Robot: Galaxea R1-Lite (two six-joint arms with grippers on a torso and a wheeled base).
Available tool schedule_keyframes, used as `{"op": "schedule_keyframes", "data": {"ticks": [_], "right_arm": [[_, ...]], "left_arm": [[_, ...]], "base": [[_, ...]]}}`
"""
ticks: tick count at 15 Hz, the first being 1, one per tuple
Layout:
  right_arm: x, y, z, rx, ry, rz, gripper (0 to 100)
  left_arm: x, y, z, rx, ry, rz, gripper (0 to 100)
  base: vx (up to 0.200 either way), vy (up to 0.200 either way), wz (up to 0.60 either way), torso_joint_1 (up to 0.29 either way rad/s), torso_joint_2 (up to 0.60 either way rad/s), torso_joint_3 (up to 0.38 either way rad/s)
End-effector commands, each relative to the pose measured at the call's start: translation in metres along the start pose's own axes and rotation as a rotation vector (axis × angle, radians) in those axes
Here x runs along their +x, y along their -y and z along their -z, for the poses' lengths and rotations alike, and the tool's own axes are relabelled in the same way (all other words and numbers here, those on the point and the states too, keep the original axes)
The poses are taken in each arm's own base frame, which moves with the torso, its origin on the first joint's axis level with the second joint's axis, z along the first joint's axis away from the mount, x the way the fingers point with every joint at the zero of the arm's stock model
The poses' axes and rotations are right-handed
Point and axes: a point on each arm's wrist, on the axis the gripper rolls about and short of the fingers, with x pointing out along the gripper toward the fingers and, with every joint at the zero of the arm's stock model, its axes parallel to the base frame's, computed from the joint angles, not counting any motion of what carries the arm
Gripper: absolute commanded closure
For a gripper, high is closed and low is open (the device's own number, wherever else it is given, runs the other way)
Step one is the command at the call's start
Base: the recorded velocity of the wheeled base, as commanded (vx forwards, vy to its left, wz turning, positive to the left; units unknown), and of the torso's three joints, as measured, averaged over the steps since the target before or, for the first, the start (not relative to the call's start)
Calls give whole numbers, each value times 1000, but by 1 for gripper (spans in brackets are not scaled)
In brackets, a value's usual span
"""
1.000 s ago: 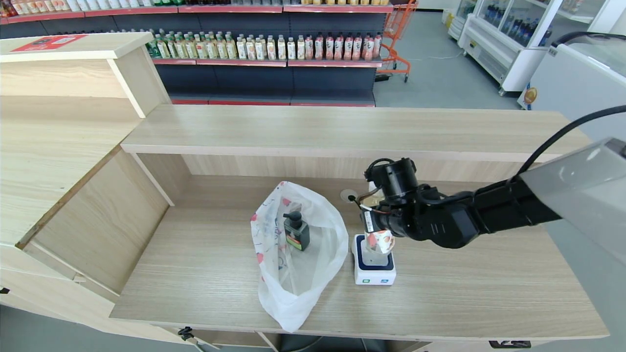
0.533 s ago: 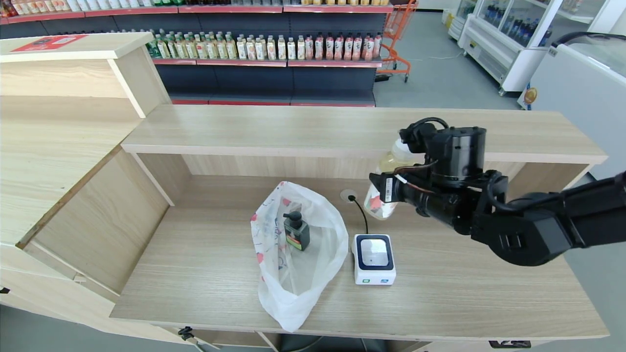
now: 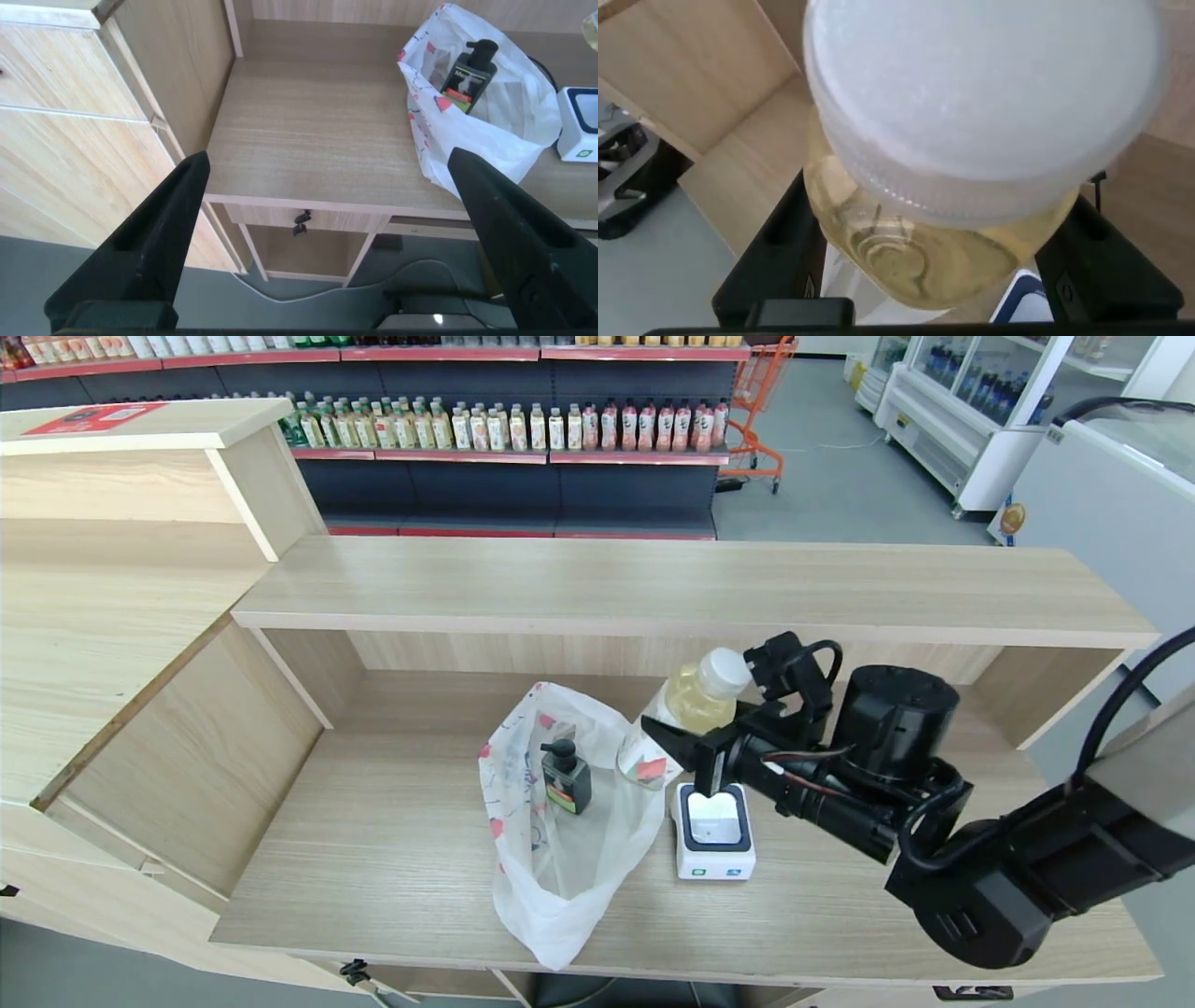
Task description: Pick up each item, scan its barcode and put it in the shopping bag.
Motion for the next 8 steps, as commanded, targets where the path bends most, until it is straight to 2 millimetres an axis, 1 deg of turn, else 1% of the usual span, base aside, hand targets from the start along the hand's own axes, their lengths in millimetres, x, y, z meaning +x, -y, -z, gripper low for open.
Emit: {"op": "schedule_keyframes", "data": {"ticks": [1, 3, 5, 7, 8], "right_arm": [[8, -9, 29, 7, -76, -34, 100], [14, -10, 48, 11, -118, -83, 100], [17, -11, 60, 7, -134, -147, 100], [19, -11, 73, 11, -165, -163, 100], [21, -11, 83, 9, -189, -164, 100]], "left_arm": [[0, 0, 0, 0, 0, 0, 0], [0, 0, 0, 0, 0, 0, 0], [0, 0, 0, 0, 0, 0, 0], [0, 0, 0, 0, 0, 0, 0], [0, 0, 0, 0, 0, 0, 0]], "base": [[0, 0, 0, 0, 0, 0], [0, 0, 0, 0, 0, 0], [0, 0, 0, 0, 0, 0], [0, 0, 0, 0, 0, 0], [0, 0, 0, 0, 0, 0]]}}
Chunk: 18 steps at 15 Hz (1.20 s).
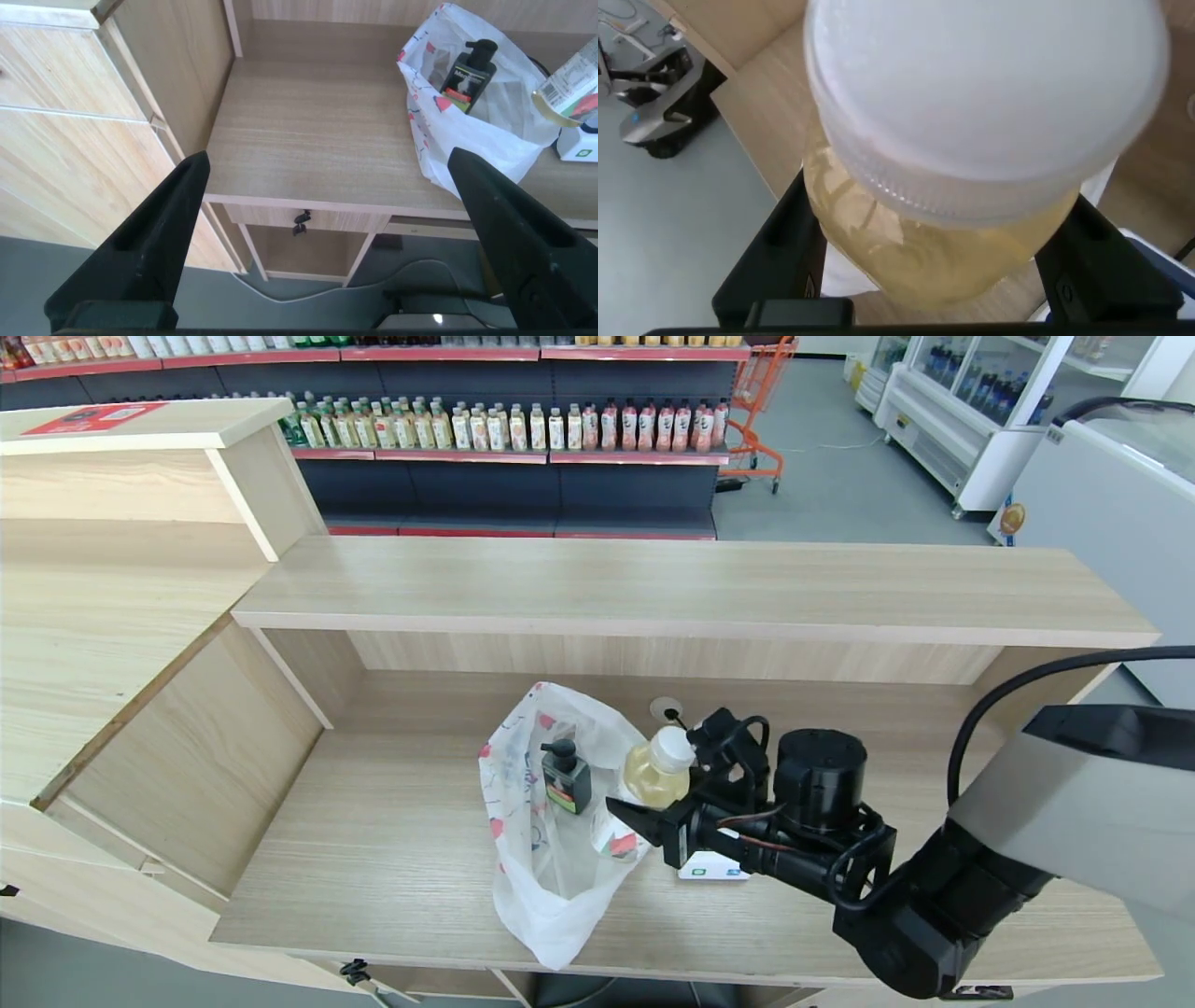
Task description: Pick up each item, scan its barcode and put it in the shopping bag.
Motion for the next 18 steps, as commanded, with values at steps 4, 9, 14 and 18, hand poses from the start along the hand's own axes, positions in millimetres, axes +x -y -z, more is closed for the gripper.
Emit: {"op": "schedule_keyframes", "data": {"ticks": [4, 9, 14, 18], "right_arm": [[23, 5, 47, -43, -58, -7, 100], [48, 10, 59, -75, -33, -7, 100], [50, 10, 81, -114, -86, -13, 100], [49, 10, 79, -126, -83, -12, 100]], "left_arm": [[0, 0, 0, 0, 0, 0, 0], [0, 0, 0, 0, 0, 0, 0], [0, 0, 0, 0, 0, 0, 0], [0, 0, 0, 0, 0, 0, 0]], "base": [[0, 0, 0, 0, 0, 0], [0, 0, 0, 0, 0, 0], [0, 0, 0, 0, 0, 0], [0, 0, 0, 0, 0, 0]]}}
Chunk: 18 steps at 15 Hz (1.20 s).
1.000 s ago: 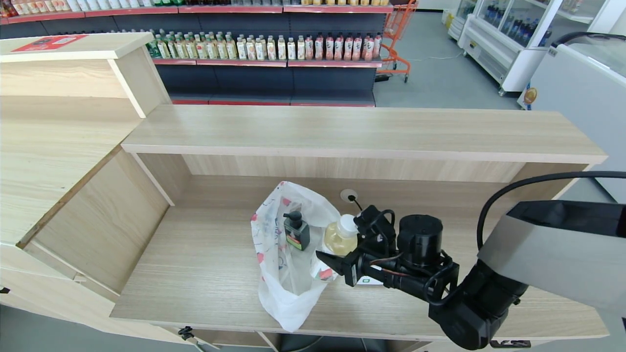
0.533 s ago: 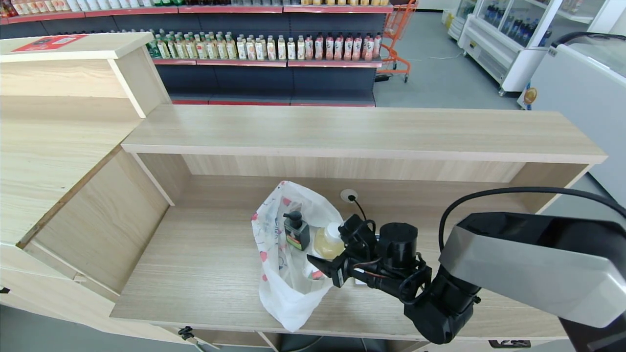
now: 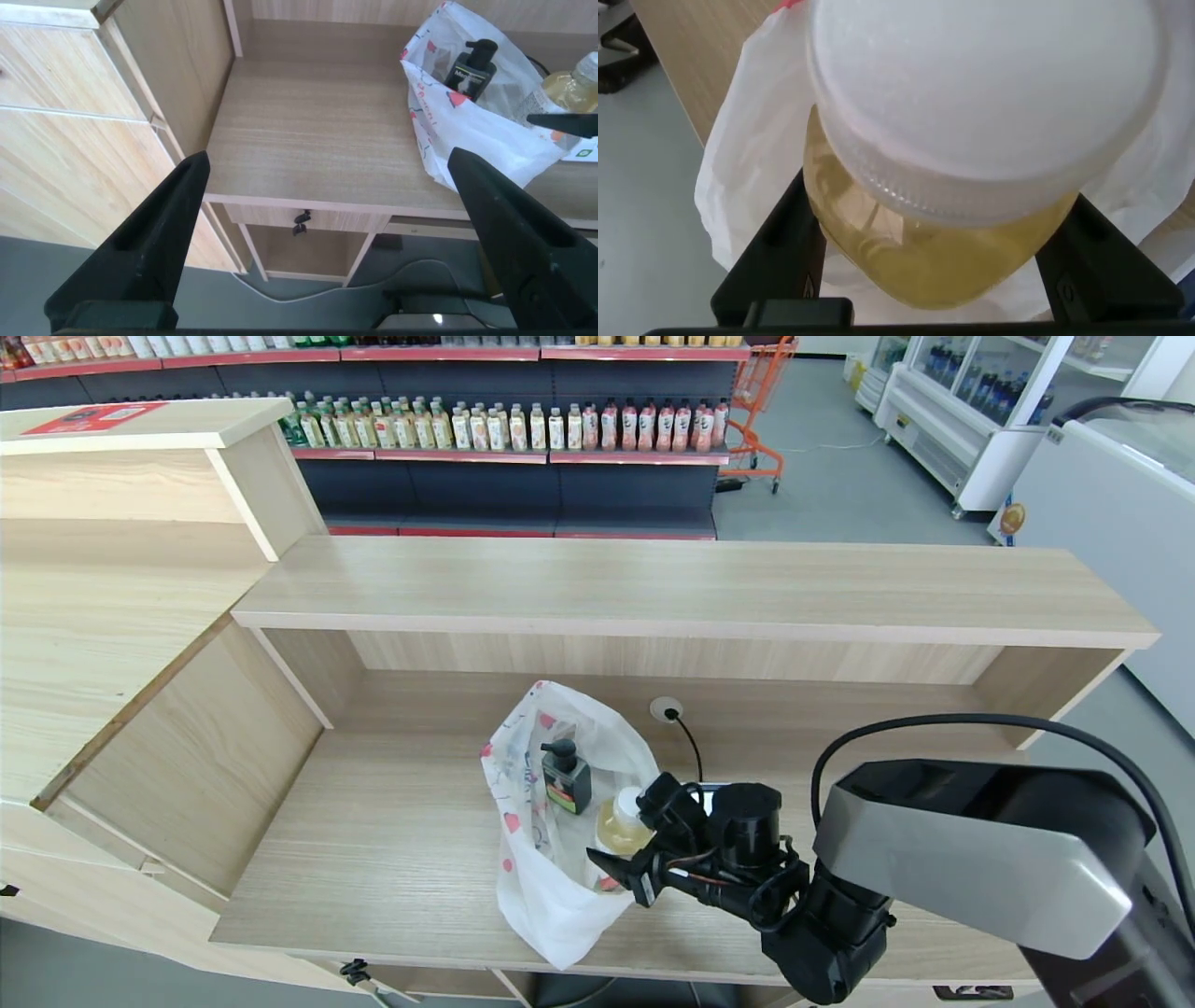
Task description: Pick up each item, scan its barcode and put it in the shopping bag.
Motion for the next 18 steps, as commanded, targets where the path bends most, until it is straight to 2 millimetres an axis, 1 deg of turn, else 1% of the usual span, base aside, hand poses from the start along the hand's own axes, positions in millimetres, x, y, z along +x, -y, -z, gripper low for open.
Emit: {"op": "schedule_keyframes", "data": {"ticks": [1, 2, 3, 5, 6, 8, 9, 10, 11, 12, 13, 14, 15, 16, 17, 18], "right_arm": [[-2, 0, -5, 2, 12, 1, 0], [-4, 1, -12, 1, 25, 3, 0], [-7, 2, -23, 14, 51, 9, 0], [-17, 4, -50, 95, 106, 13, 0], [-26, 6, -63, 129, 127, 15, 0], [-54, 8, -83, 169, 129, 31, 0], [-74, 13, -94, 172, 129, 56, 0], [-89, 16, -102, 176, 132, 71, 0], [-124, 22, -125, 198, 161, 114, 0], [-143, 25, -138, 205, 176, 140, 0], [-185, 34, -154, 209, 193, 239, 0], [-215, 44, -155, 200, 195, 344, 0], [-230, 47, -152, 186, 186, 402, 0], [-272, 40, -143, 152, 179, 543, 0], [-298, 28, -126, 167, 139, 630, 0], [-322, 5, -106, 187, 96, 683, 0]], "left_arm": [[0, 0, 0, 0, 0, 0, 0], [0, 0, 0, 0, 0, 0, 0], [0, 0, 0, 0, 0, 0, 0], [0, 0, 0, 0, 0, 0, 0], [0, 0, 0, 0, 0, 0, 0], [0, 0, 0, 0, 0, 0, 0], [0, 0, 0, 0, 0, 0, 0], [0, 0, 0, 0, 0, 0, 0], [0, 0, 0, 0, 0, 0, 0], [0, 0, 0, 0, 0, 0, 0], [0, 0, 0, 0, 0, 0, 0], [0, 0, 0, 0, 0, 0, 0], [0, 0, 0, 0, 0, 0, 0], [0, 0, 0, 0, 0, 0, 0], [0, 0, 0, 0, 0, 0, 0], [0, 0, 0, 0, 0, 0, 0]], "base": [[0, 0, 0, 0, 0, 0], [0, 0, 0, 0, 0, 0], [0, 0, 0, 0, 0, 0], [0, 0, 0, 0, 0, 0], [0, 0, 0, 0, 0, 0], [0, 0, 0, 0, 0, 0], [0, 0, 0, 0, 0, 0], [0, 0, 0, 0, 0, 0], [0, 0, 0, 0, 0, 0], [0, 0, 0, 0, 0, 0], [0, 0, 0, 0, 0, 0], [0, 0, 0, 0, 0, 0], [0, 0, 0, 0, 0, 0], [0, 0, 0, 0, 0, 0], [0, 0, 0, 0, 0, 0], [0, 0, 0, 0, 0, 0]]}}
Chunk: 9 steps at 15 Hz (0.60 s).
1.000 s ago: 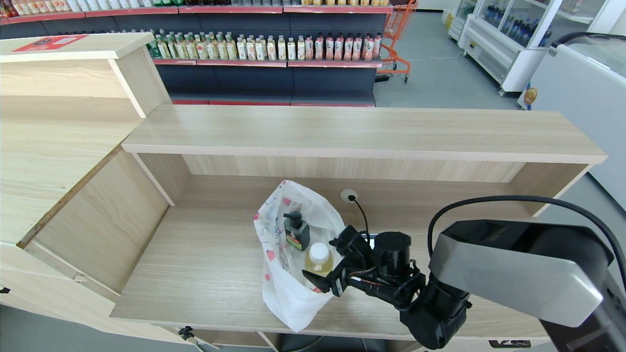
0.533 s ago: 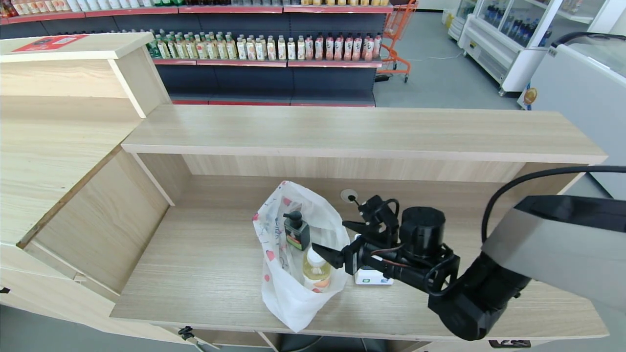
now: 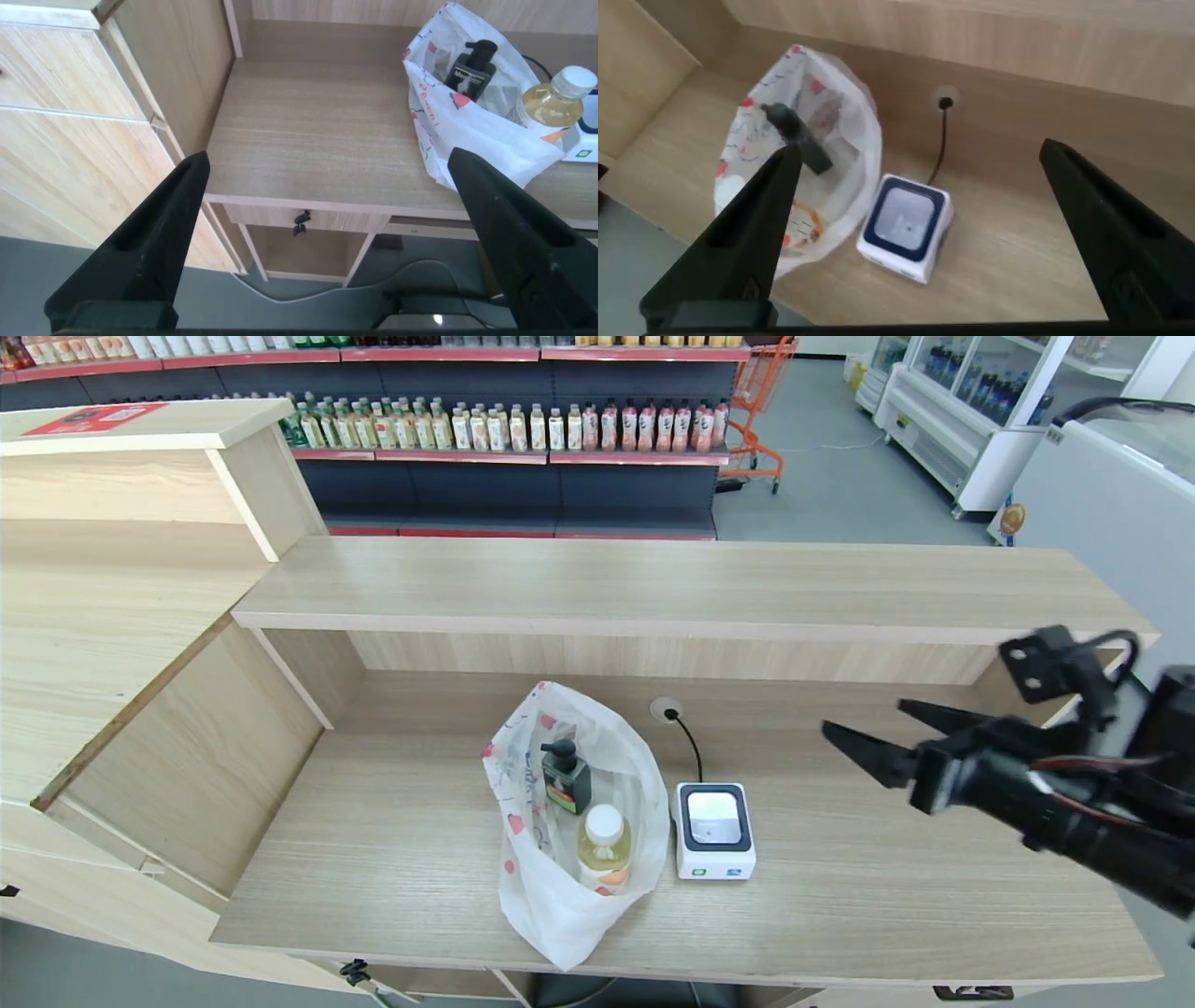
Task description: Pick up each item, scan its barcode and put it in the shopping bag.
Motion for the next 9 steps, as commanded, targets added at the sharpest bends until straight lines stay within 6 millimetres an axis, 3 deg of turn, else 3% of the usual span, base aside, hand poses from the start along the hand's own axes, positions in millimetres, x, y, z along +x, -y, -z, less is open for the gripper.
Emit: {"op": "schedule_keyframes", "data": {"ticks": [1, 2, 3, 5, 6, 9], "right_arm": [[-120, -1, 41, -11, -38, 255, 0], [-140, -6, 47, -9, -52, 287, 0], [-171, -15, 67, 2, -152, 323, 0], [-209, -27, 90, -7, -128, 337, 0], [-222, -32, 106, -19, -143, 357, 0], [-232, -36, 110, -69, -28, 380, 0]], "left_arm": [[0, 0, 0, 0, 0, 0, 0], [0, 0, 0, 0, 0, 0, 0], [0, 0, 0, 0, 0, 0, 0], [0, 0, 0, 0, 0, 0, 0], [0, 0, 0, 0, 0, 0, 0], [0, 0, 0, 0, 0, 0, 0]], "base": [[0, 0, 0, 0, 0, 0], [0, 0, 0, 0, 0, 0], [0, 0, 0, 0, 0, 0], [0, 0, 0, 0, 0, 0], [0, 0, 0, 0, 0, 0], [0, 0, 0, 0, 0, 0]]}}
